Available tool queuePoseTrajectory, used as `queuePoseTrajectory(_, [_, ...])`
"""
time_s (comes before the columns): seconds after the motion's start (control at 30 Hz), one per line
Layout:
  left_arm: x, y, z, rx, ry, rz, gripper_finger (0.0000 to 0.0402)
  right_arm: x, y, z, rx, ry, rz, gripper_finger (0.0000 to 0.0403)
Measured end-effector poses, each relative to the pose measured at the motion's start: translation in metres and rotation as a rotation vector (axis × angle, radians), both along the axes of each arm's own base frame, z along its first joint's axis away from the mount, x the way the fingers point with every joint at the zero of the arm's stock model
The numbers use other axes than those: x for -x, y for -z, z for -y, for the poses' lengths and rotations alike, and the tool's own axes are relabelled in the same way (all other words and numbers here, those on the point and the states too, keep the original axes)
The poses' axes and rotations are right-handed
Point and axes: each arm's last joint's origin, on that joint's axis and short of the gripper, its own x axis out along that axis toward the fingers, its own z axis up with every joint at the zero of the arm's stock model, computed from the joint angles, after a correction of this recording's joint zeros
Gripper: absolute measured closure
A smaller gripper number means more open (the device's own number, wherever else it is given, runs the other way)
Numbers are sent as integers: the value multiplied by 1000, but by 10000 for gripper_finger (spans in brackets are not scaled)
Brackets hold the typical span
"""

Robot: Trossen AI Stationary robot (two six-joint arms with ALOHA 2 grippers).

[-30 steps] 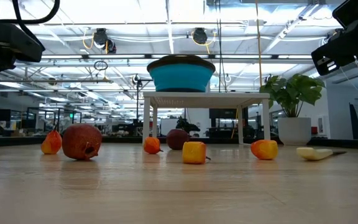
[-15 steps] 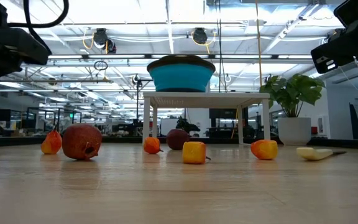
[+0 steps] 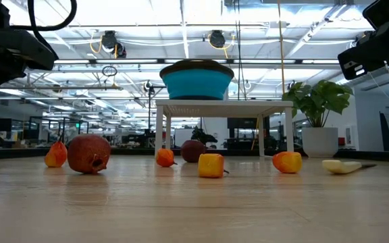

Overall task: Pick & Place Fruit
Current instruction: Put the orange into the blue strainer bowl on the shelf

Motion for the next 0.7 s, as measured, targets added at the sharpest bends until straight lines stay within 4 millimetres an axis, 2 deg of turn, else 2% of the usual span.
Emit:
queuePoseTrajectory(0.4, [3,2,3,16,-23,-19,124,0,0,0,-1,0,0,403])
queuePoseTrajectory(0.7, [14,36,2,54,-56,18,124,0,0,0,-1,-1,0,403])
